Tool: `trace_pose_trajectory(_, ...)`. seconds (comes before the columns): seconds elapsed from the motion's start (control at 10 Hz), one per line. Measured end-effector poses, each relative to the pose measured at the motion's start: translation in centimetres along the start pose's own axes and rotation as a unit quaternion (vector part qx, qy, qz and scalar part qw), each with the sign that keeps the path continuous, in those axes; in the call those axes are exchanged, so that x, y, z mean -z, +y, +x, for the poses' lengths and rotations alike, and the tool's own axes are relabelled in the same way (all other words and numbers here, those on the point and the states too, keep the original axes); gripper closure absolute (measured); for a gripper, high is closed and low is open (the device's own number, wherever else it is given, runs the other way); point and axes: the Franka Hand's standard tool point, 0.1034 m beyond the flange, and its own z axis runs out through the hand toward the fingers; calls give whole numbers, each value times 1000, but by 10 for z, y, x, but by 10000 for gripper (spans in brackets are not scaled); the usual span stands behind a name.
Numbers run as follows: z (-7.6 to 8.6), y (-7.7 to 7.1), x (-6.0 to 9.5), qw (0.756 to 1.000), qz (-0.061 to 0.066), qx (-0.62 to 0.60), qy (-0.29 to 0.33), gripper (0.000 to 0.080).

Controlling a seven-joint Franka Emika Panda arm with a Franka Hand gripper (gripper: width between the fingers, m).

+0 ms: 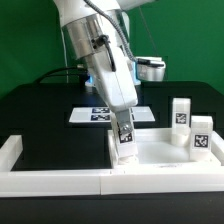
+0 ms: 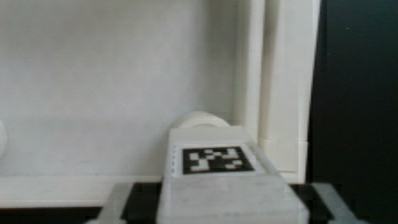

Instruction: Assemble square table

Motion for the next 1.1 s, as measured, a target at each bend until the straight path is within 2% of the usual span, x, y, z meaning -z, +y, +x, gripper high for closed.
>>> trace_pose_trajectory(0.2, -2, -1, -2, 997, 3, -76, -3, 511)
trace_pose_trajectory(0.3, -9, -6, -4, 992, 8, -126, -10, 511)
trace_pose_trajectory(0.4, -12, -9, -6, 985, 7, -171, -19, 511)
trace_pose_trajectory(0.7, -13, -8, -6, 990, 4, -136, -18, 511)
trace_pose_trajectory(0.8, -21, -4, -6, 999, -29, -15, -19, 360)
trace_pose_trajectory(0.9, -33, -2, -3, 996, -72, 42, -22, 232)
trace_pose_trajectory(1.0, -31, -9, -2, 995, -58, 82, -22, 232)
trace_pose_trajectory(1.1, -30, -7, -3, 990, -59, 122, -23, 164)
